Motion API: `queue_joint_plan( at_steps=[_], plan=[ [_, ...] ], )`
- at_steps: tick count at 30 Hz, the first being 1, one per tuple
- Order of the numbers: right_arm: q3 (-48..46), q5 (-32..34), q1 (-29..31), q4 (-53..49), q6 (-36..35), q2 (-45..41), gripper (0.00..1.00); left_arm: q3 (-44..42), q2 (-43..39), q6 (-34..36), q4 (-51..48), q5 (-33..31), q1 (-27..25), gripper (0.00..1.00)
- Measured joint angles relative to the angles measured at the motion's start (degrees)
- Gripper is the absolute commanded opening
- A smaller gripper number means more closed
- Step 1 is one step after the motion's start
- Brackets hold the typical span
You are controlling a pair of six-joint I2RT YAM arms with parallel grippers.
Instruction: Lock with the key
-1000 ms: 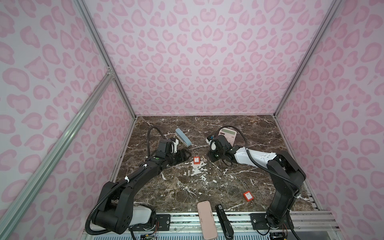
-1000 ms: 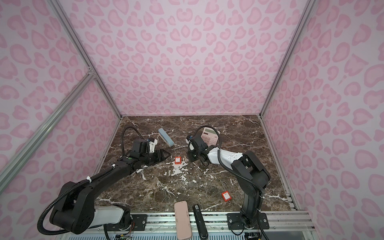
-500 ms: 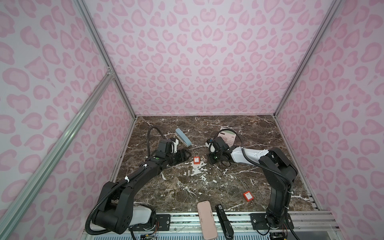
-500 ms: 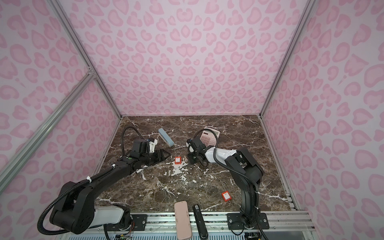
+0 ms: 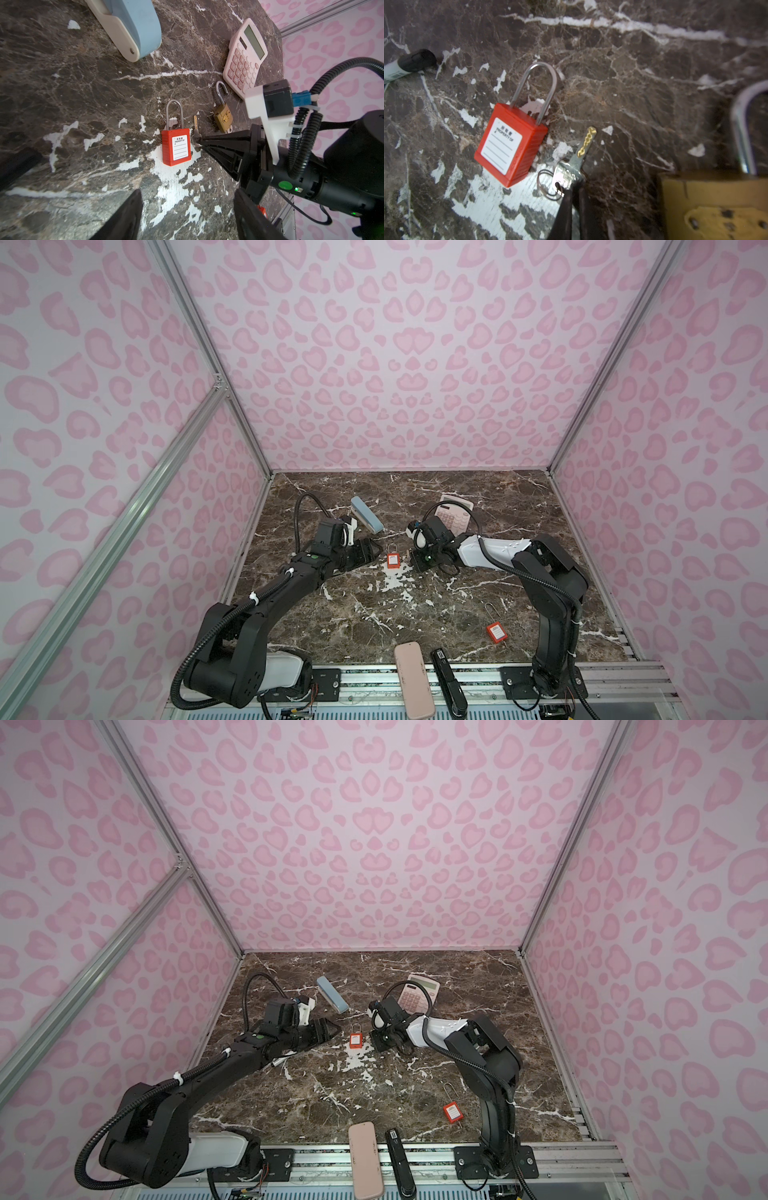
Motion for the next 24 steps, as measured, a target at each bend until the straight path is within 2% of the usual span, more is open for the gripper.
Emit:
queue_joint_plan(
  at_steps=[4,7,11,15,21,24],
  plan=[
    [0.42,0.48,0.0,-1.05,0.0,-0.31,0.15,-0.02,-0.02,0.0,0.0,0.0,0.0,0.71],
    [0.42,1.81,-0.24,-2.8,-0.59,-2.56,0.26,-0.02,-0.02,0.0,0.0,0.0,0.0,0.71],
    [0.63,4.13,-1.38,-4.13,-2.6,-5.86,0.47,-0.02,0.02,-0.02,0.0,0.0,0.0,0.71],
    [1.84,6.71,-2.73,-6.95,-5.38,-6.25,0.58,0.02,0.61,-0.37,0.04,0.13,-0.15,0.71],
    [2.47,9.75,-4.61,-10.34,-8.74,-6.03,0.72,0.52,1.07,-0.39,0.09,0.15,-0.63,0.71],
    [2.97,10.86,-5.35,-11.32,-10.01,-5.16,0.74,0.55,1.31,-0.39,0.11,0.17,-0.76,0.71]
  ],
)
